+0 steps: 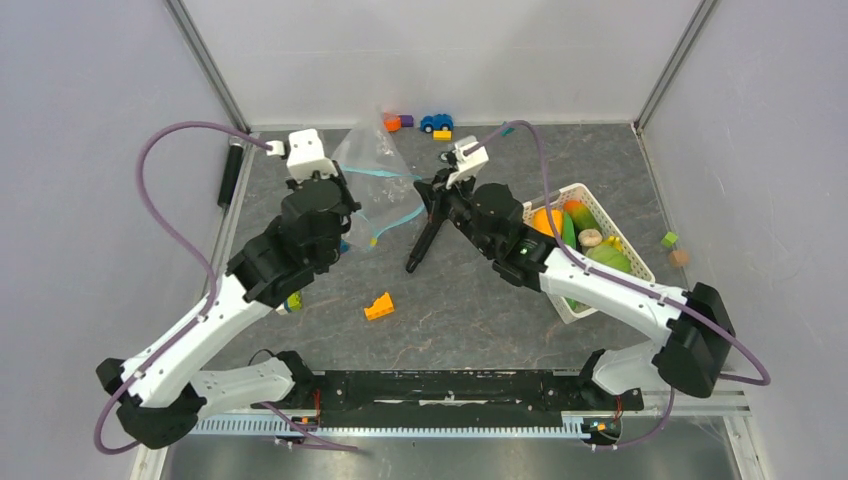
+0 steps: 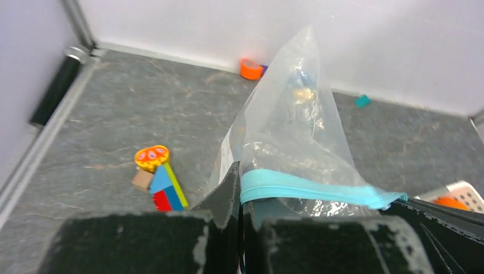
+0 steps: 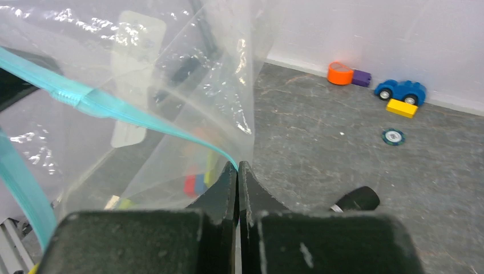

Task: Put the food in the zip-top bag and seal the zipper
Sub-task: Open the zipper of the food storage bag at the center of the board.

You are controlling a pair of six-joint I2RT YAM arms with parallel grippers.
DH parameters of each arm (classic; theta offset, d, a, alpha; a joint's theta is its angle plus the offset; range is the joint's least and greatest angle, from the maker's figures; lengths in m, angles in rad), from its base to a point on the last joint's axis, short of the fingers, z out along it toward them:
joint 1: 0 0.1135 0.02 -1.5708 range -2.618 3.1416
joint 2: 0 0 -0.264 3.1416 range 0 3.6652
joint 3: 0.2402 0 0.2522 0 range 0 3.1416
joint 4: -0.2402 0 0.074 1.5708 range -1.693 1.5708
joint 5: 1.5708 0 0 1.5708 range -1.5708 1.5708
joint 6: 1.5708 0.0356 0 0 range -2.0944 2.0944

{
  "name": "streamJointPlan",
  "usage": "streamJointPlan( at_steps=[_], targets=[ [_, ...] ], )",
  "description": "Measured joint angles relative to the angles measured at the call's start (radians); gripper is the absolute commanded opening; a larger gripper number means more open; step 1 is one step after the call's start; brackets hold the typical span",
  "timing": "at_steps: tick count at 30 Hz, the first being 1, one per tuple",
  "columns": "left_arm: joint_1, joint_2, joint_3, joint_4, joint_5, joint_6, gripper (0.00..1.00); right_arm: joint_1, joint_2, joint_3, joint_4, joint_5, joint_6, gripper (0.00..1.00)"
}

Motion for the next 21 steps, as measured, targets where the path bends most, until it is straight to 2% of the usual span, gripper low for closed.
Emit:
streamJointPlan(
  at_steps=[7, 12, 15, 16, 18, 19, 21],
  targets=[
    [0.000, 0.007, -0.023, -0.115, -0.058, -0.001, 0.02, -0.010, 0.117, 0.061, -0.017, -0.007, 0.013, 0.00],
    [0.000, 0.121, -0.141, -0.174, 0.057, -0.074, 0.02, -0.075, 0.165, -0.015, -0.061, 0.040, 0.067, 0.05],
    [0.000, 0.178, -0.194, -0.173, 0.164, -0.107, 0.02, -0.108, 0.190, -0.061, -0.124, 0.109, 0.093, 0.20],
    [-0.002, 0.191, -0.200, -0.168, 0.195, -0.113, 0.02, -0.112, 0.195, -0.067, -0.143, 0.132, 0.098, 0.27],
    [-0.005, 0.200, -0.201, -0.149, 0.245, -0.128, 0.02, -0.112, 0.196, -0.074, -0.175, 0.171, 0.099, 0.51],
    [-0.005, 0.200, -0.201, -0.131, 0.264, -0.132, 0.02, -0.113, 0.195, -0.078, -0.179, 0.186, 0.093, 0.59],
    [-0.003, 0.199, -0.201, -0.091, 0.290, -0.143, 0.02, -0.116, 0.187, -0.093, -0.179, 0.195, 0.090, 0.67]
  ],
)
